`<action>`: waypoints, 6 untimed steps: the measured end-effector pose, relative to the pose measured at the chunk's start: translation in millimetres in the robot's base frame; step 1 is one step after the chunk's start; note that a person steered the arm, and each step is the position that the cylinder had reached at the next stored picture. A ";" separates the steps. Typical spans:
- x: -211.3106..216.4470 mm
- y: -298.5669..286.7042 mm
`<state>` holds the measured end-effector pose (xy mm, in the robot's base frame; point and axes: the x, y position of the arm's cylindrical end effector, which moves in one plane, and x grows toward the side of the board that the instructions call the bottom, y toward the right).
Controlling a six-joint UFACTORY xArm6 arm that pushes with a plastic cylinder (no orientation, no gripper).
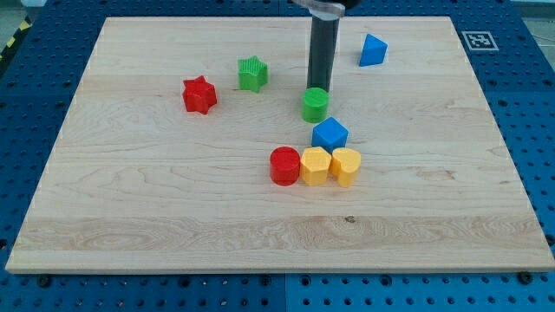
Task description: Place your arm to the bottom of the blue triangle
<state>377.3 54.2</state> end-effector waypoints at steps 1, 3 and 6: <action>7.5 0.0; 19.7 -0.3; -2.5 18.8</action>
